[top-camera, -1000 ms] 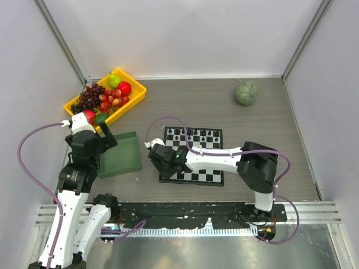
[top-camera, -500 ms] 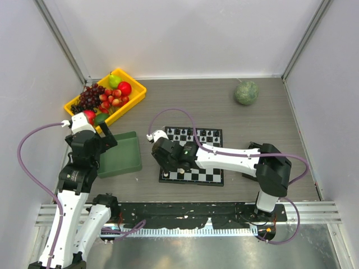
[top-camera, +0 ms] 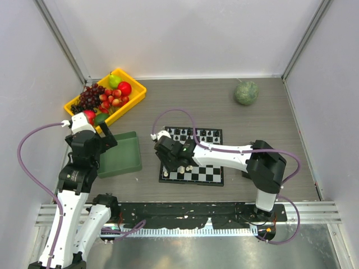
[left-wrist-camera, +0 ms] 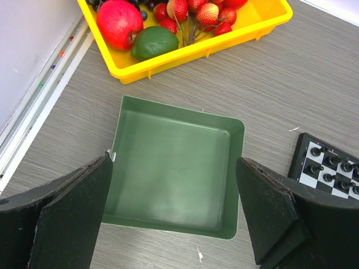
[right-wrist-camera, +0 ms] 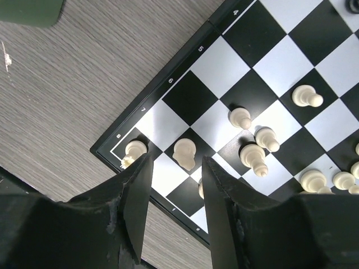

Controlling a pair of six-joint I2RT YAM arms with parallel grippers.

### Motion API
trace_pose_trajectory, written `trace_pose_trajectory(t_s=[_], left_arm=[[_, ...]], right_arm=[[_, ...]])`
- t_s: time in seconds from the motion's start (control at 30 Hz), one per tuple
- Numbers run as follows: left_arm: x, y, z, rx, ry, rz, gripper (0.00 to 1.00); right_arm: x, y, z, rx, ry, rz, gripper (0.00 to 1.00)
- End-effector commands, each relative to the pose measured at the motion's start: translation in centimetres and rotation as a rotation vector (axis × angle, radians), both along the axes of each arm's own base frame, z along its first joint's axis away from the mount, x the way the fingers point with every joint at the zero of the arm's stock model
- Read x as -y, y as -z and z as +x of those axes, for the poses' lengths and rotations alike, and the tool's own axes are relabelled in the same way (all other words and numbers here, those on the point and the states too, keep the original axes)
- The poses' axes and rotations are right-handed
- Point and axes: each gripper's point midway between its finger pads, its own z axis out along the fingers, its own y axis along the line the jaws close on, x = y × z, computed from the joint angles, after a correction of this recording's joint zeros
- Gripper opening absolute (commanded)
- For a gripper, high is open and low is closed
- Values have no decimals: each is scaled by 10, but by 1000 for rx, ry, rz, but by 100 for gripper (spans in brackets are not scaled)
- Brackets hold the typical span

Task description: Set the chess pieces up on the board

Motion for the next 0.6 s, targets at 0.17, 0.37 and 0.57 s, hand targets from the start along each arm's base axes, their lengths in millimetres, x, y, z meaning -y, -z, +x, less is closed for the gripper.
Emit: trace_pose_trajectory(t_s=[0.17,0.37,0.57], left_arm=[[-3,-9,3,34,-18,0,99],[-4,-8,3,29,-22,3,99],[-4,-7,3,27,-22,5,99]], right_arm=[[-7,4,-2,-13,-20,4,44],[-6,9,1,-9,-16,-9,39],[-4,11,1,-6,-12,-18,32]])
